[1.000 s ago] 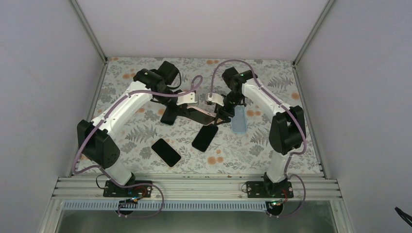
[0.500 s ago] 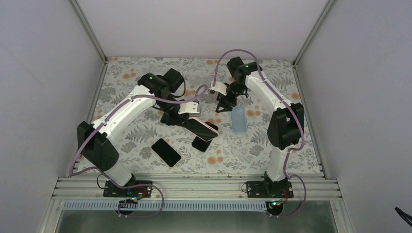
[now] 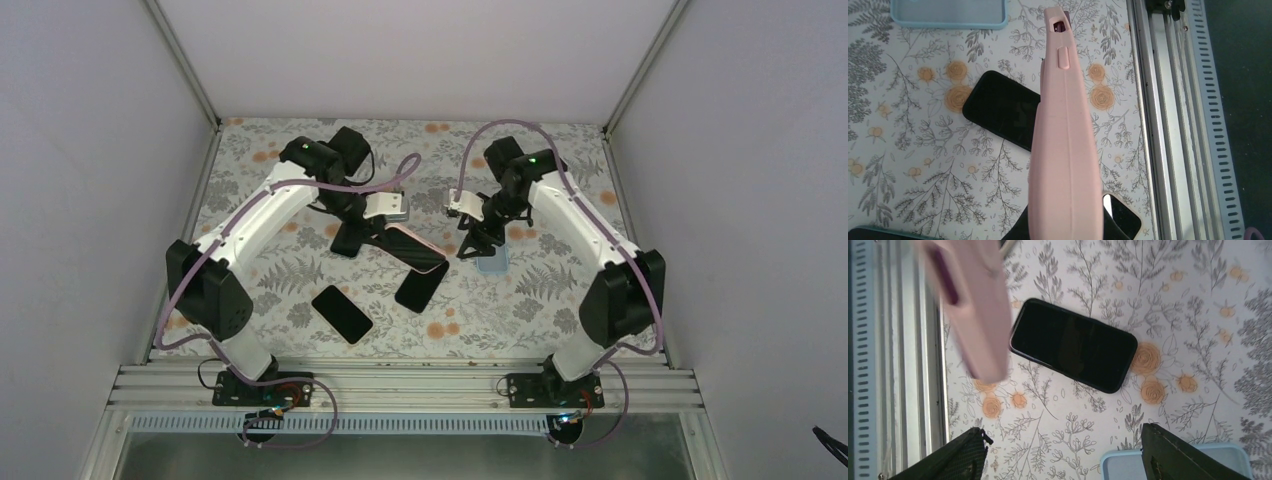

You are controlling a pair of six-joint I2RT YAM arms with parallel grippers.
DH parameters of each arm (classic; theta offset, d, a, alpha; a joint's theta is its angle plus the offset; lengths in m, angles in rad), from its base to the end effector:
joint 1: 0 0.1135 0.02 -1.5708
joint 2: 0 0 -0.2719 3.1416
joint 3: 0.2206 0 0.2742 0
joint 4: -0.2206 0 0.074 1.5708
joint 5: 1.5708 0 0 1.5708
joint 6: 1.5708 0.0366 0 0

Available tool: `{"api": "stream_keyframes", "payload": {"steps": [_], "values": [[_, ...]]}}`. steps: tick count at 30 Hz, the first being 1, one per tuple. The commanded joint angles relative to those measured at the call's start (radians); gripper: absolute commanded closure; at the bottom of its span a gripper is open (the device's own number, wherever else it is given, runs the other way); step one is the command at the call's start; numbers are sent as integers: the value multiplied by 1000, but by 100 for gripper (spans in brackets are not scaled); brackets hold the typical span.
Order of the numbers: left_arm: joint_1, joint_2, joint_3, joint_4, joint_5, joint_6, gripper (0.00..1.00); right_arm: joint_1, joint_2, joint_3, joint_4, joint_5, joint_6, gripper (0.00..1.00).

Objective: Take the phone out of the phone case
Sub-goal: Remove the phone case from the phone.

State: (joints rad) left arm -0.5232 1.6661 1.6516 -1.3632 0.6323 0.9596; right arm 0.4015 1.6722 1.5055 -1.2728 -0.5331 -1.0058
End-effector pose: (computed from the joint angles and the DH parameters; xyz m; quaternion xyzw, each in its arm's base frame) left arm 0.2786 -0.1857 0.3387 0.6610 0.6775 -0.2823 0.1564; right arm 0.3012 0.1481 0.2942 -0.6360 0.7228 0.2321 0.1386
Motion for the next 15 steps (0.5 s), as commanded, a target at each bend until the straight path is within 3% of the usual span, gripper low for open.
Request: {"api": "stream_keyframes", "payload": {"steps": [1, 15], "values": [[4, 18, 44, 7, 83, 33, 98, 19, -63, -22, -8, -73, -1, 23], [6, 30, 83, 7, 121, 28, 98, 36, -59, -45, 74, -91, 41, 27]]}}
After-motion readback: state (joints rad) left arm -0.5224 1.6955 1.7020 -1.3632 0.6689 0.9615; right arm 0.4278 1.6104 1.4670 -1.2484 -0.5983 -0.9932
